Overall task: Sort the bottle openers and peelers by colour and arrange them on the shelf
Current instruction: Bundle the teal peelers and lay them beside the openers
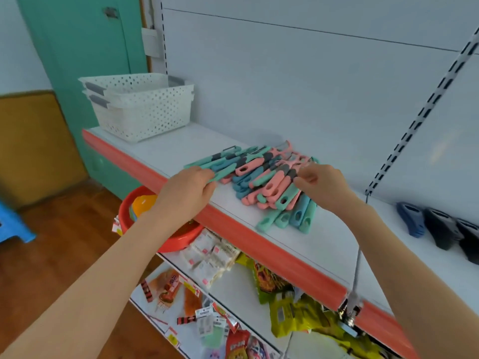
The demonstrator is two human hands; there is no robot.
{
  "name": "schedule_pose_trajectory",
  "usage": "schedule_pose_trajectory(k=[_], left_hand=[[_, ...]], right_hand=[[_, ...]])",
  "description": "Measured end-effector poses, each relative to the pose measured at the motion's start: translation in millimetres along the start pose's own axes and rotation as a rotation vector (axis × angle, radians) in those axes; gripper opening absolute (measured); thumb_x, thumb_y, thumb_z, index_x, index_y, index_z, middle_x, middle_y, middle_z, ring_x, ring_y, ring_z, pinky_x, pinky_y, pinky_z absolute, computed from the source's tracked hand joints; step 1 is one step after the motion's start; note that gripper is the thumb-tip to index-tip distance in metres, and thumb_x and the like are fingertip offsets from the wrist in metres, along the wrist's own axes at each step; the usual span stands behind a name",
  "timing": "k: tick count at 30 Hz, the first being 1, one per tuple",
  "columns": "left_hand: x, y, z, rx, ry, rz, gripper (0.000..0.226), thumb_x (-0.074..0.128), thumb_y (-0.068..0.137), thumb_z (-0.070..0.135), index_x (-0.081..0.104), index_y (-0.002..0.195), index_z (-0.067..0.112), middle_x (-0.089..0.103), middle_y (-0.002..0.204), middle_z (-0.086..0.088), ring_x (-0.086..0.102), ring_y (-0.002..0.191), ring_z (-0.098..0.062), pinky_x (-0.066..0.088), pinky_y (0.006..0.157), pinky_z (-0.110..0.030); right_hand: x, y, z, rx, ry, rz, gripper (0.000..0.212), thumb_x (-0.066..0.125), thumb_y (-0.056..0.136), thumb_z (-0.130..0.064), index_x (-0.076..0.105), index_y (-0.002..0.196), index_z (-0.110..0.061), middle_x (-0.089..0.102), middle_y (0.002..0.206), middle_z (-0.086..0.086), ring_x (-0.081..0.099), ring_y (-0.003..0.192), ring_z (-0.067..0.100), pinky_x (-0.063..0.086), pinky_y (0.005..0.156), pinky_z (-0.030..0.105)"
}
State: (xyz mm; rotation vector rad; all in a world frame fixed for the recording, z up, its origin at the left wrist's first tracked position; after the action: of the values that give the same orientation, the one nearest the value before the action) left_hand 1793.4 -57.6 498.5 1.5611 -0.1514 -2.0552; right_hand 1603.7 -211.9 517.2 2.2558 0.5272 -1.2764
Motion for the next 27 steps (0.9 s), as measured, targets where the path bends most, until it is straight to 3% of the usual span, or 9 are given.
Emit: schedule_pose_trajectory(k=[6,10,12,14,18,21,24,27], left_hand=[[32,72,-12,0.092,-0.039,-0.082,0.021,0.049,0.091,0.015,0.06,0.085,-0.002,0.044,0.077,-0.009,0.052,0.08,-0.033,0.029,0.062,-0.031],[52,109,-15,0.201,-0.011,-0.145,0.027,0.046,0.093,0.019,0.06,0.088,-0.003,0.046,0.081,-0.013,0.051,0.081,-0.032,0.029,0.063,-0.03],[60,123,-17,0.279,0.042,-0.212,0.031,0.045,0.095,0.023,0.062,0.091,-0.003,0.052,0.089,-0.019,0.05,0.079,-0.032,0.03,0.063,-0.03],[65,135,-22,0.334,0.025,-0.279,0.031,0.048,0.093,0.025,0.063,0.087,-0.001,0.049,0.086,-0.018,0.048,0.074,-0.03,0.031,0.062,-0.029],[70,148,-26,0.415,-0.045,-0.381,0.031,0.053,0.089,0.026,0.062,0.074,0.001,0.046,0.064,-0.007,0.047,0.063,-0.026,0.032,0.057,-0.028],[69,151,-25,0.43,-0.045,-0.432,0.03,0.054,0.088,0.026,0.058,0.071,0.002,0.054,0.067,-0.01,0.049,0.064,-0.025,0.034,0.056,-0.029],[67,153,-26,0.383,-0.02,-0.447,0.035,0.057,0.084,0.024,0.041,0.056,0.009,0.043,0.057,-0.005,0.04,0.055,-0.02,0.025,0.047,-0.027],[65,153,-30,0.351,0.009,-0.431,0.036,0.059,0.081,0.02,0.034,0.056,0.011,0.037,0.057,-0.004,0.04,0.06,-0.024,0.022,0.045,-0.026]], right_hand=[[-1,1,16,0.155,0.001,0.035,0.017,0.054,0.089,-0.017,0.067,0.097,-0.01,0.061,0.084,0.003,0.055,0.081,0.02,0.039,0.071,0.023],[1,-9,23,0.313,-0.014,0.051,0.013,0.057,0.088,-0.018,0.067,0.092,-0.011,0.066,0.089,0.008,0.059,0.084,0.025,0.043,0.072,0.028],[4,-14,23,0.397,-0.013,0.036,0.013,0.06,0.086,-0.022,0.066,0.091,-0.011,0.063,0.082,0.004,0.055,0.071,0.018,0.042,0.062,0.025],[10,-17,19,0.476,-0.03,0.011,0.018,0.062,0.085,-0.024,0.066,0.091,-0.007,0.055,0.07,0.0,0.046,0.061,0.012,0.036,0.053,0.023],[17,-16,13,0.639,-0.074,0.006,0.033,0.061,0.083,-0.023,0.063,0.089,0.009,0.048,0.068,0.018,0.042,0.06,0.02,0.032,0.053,0.026],[18,-14,9,0.747,-0.087,-0.027,0.035,0.06,0.083,-0.019,0.062,0.096,0.013,0.053,0.069,0.014,0.045,0.05,0.021,0.038,0.051,0.026],[18,-11,6,0.804,-0.112,-0.052,0.033,0.057,0.083,-0.013,0.061,0.105,0.011,0.06,0.074,0.016,0.055,0.048,0.021,0.049,0.052,0.027],[19,-8,8,0.839,-0.147,-0.065,0.027,0.055,0.082,-0.012,0.06,0.1,0.007,0.059,0.068,0.013,0.059,0.053,0.024,0.057,0.063,0.037]])
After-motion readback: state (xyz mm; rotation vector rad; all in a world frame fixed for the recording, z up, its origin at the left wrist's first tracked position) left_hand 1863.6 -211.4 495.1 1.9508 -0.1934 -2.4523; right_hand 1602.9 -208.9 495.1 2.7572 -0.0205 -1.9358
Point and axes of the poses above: each hand's wrist, its own y-axis towards the middle knuckle, its own x-axis out of the palm, z = x × y, the point moved 5 cm from there along y, towards the middle knuckle
